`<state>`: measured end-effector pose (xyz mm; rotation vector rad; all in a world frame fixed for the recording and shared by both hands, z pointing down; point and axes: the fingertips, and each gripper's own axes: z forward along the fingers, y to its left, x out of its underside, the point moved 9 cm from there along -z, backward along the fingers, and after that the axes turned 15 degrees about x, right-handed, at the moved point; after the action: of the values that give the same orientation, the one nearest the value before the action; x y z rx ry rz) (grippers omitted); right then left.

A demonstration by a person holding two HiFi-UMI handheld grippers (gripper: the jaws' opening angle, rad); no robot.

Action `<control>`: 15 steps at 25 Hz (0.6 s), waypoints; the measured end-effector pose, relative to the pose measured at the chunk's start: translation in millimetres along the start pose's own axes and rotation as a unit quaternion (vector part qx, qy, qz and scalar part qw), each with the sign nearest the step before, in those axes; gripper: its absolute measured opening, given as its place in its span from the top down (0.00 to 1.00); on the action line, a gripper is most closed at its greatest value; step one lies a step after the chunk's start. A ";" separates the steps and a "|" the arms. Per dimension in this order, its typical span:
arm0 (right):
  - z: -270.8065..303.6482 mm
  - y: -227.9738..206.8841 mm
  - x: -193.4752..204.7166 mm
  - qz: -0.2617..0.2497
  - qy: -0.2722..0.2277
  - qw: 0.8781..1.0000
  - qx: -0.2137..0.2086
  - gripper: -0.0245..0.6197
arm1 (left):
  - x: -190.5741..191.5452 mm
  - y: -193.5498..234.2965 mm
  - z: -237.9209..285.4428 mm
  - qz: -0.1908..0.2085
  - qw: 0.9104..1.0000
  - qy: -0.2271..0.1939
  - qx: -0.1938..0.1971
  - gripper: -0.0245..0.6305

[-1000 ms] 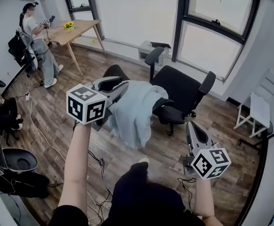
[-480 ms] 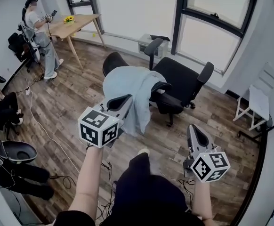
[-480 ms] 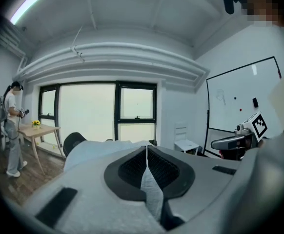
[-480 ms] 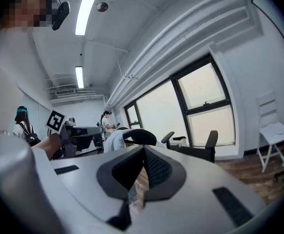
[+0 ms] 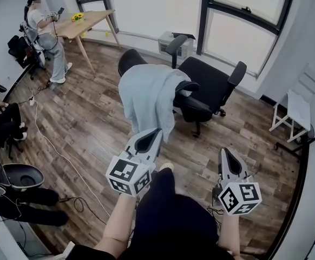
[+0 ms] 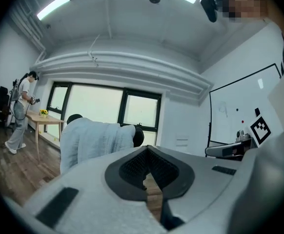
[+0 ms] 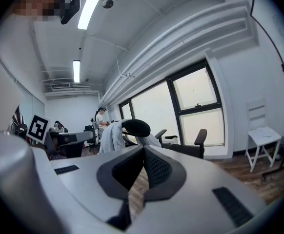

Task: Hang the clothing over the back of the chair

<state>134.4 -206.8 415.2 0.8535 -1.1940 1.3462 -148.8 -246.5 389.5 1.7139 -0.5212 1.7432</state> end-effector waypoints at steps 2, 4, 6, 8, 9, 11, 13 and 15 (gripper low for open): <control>-5.3 -1.2 7.0 0.001 -0.001 1.000 0.002 0.96 | 11.3 -9.2 -4.4 -0.006 1.000 -0.010 -0.003 0.95; -9.4 -0.8 12.9 -0.001 0.001 1.000 -0.003 0.96 | 21.3 -16.0 -8.6 -0.009 1.000 -0.013 -0.003 0.95; -13.0 -1.0 17.3 -0.005 0.005 1.000 -0.011 0.96 | 30.3 -23.0 -10.0 -0.007 1.000 -0.007 -0.002 0.95; -16.1 -3.1 20.9 -0.011 0.012 1.000 -0.013 0.96 | 38.6 -29.6 -8.1 -0.009 1.000 0.004 0.000 0.95; -17.0 -4.1 22.4 -0.015 0.015 1.000 -0.013 0.96 | 42.1 -31.7 -6.5 -0.011 1.000 0.009 0.000 0.95; -18.4 -5.1 23.9 -0.025 0.020 0.999 -0.013 0.96 | 46.8 -34.3 -3.4 -0.014 1.000 0.017 0.000 0.95; -19.0 -6.0 23.1 -0.033 0.021 0.999 -0.014 0.96 | 47.8 -36.8 -0.9 -0.010 1.000 0.021 0.001 0.95; -18.2 -7.4 21.3 -0.033 0.020 0.999 -0.014 0.96 | 47.6 -38.7 1.3 -0.004 1.000 0.027 0.004 0.95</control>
<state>141.0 -184.5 432.6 0.8353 -1.1431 1.2840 -119.5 -211.8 430.8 1.6686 -0.4832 1.7829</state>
